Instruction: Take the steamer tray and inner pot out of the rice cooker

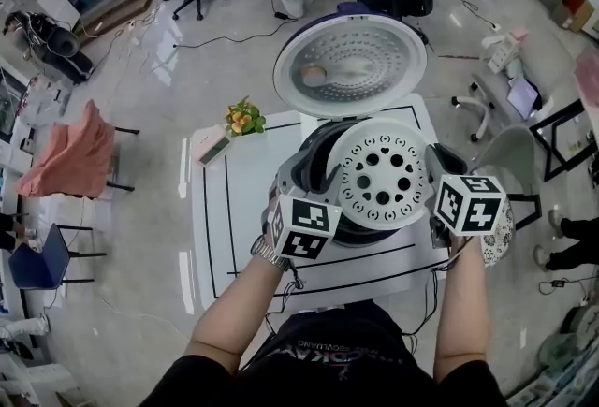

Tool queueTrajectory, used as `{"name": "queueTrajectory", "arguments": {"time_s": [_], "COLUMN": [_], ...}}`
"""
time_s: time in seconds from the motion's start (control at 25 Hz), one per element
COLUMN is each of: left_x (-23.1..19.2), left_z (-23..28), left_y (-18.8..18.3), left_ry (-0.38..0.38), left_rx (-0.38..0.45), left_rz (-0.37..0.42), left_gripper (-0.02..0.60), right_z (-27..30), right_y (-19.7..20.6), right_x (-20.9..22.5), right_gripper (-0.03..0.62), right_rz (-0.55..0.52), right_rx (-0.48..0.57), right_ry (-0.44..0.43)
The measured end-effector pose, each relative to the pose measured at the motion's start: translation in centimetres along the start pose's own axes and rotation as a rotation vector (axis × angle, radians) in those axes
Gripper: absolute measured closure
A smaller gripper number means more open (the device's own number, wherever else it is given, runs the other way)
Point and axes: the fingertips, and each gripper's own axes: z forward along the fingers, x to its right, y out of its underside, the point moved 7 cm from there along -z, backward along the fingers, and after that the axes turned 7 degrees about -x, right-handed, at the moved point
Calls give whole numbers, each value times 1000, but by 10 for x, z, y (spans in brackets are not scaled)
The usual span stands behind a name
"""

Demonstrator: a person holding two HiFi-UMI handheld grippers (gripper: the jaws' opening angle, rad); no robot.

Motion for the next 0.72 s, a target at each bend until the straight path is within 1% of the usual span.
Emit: {"name": "queueTrajectory", "arguments": {"time_s": [0.08, 0.2, 0.36, 0.48, 0.6, 0.68, 0.72], "left_x": [1, 1, 1, -1, 1, 2, 2], "left_z": [1, 1, 4, 5, 6, 6, 5], "left_y": [-1, -2, -5, -3, -6, -8, -7], "left_ry": [14, 54, 117, 138, 145, 149, 151], "left_rx": [5, 3, -40, -74, -108, -124, -131], "left_rz": [-20, -75, -129, -128, -99, -80, -80], "left_gripper": [353, 351, 351, 350, 356, 385, 385], "right_z": [-1, -2, -2, -2, -3, -3, -3], "right_y": [4, 8, 9, 8, 8, 9, 9], "right_x": [4, 7, 10, 2, 1, 0, -1], "right_gripper": [546, 546, 545, 546, 545, 545, 545], "right_rz": [10, 20, 22, 21, 19, 19, 20], "right_rx": [4, 10, 17, 23, 31, 36, 39], "right_ry": [2, 6, 7, 5, 1, 0, -1]}}
